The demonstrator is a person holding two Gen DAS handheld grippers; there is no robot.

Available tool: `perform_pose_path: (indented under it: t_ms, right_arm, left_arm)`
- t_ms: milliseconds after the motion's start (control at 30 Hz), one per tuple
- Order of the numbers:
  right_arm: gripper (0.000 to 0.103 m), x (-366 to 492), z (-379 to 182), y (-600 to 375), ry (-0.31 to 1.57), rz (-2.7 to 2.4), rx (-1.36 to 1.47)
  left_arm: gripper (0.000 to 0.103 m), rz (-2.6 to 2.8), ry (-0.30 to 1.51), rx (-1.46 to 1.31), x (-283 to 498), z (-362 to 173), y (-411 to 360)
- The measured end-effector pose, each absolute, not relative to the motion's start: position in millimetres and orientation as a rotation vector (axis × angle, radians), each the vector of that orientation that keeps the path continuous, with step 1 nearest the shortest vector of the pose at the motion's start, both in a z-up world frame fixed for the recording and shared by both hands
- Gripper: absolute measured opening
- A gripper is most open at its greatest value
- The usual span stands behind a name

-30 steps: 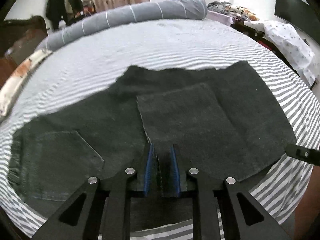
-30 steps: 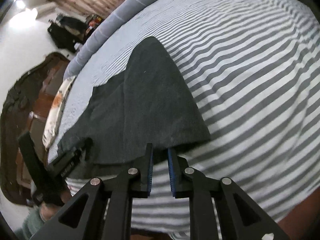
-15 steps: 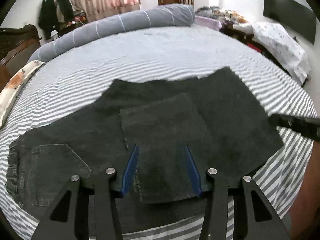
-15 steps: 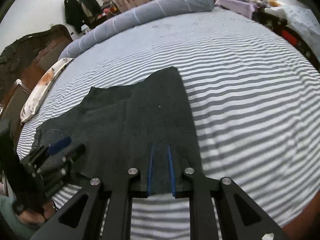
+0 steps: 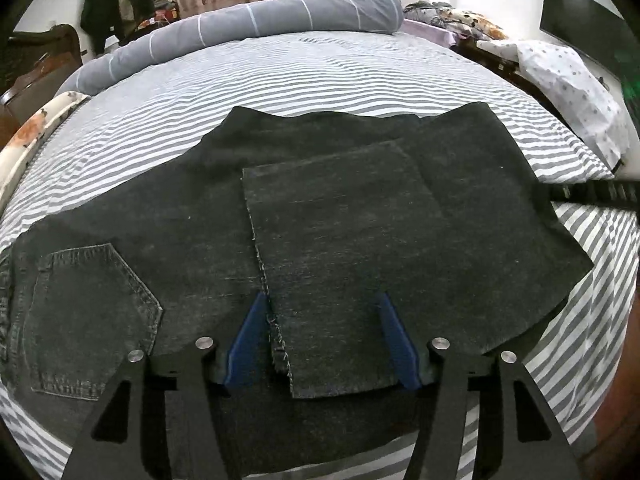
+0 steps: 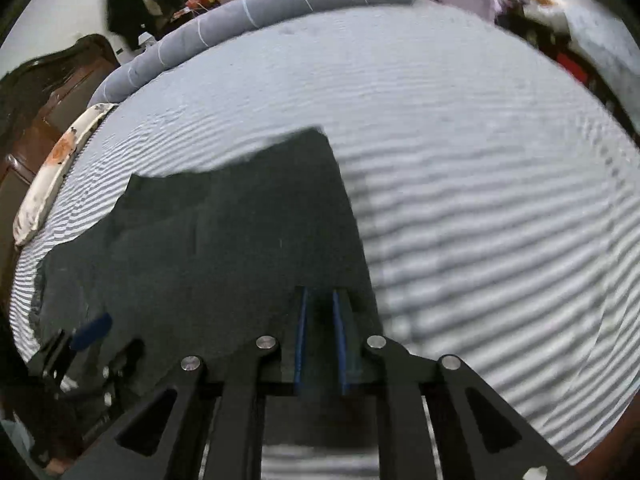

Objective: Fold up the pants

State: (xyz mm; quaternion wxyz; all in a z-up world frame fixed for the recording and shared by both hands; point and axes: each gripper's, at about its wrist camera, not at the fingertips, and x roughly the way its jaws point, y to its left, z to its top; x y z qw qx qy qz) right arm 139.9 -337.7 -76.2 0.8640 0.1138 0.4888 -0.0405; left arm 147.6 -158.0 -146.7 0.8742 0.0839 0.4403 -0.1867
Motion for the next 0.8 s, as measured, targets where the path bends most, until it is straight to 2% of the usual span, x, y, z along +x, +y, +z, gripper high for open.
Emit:
perform_pose_path:
  t_ms: [367, 567, 800]
  right_arm:
    - [0.014, 228, -84, -345, 1.055, -0.102, 0.223]
    - [0.015, 210, -83, -334, 1.088, -0.099, 0.184]
    - [0.017, 145, -87, -322, 1.136, -0.072, 0.156]
  left_arm:
    - [0.063, -0.398, 0.913, 0.152, 148, -151, -151]
    - [0.063, -0.402, 0.915, 0.145, 149, -151, -149]
    - [0.063, -0.406, 0.928, 0.138, 153, -150, -147]
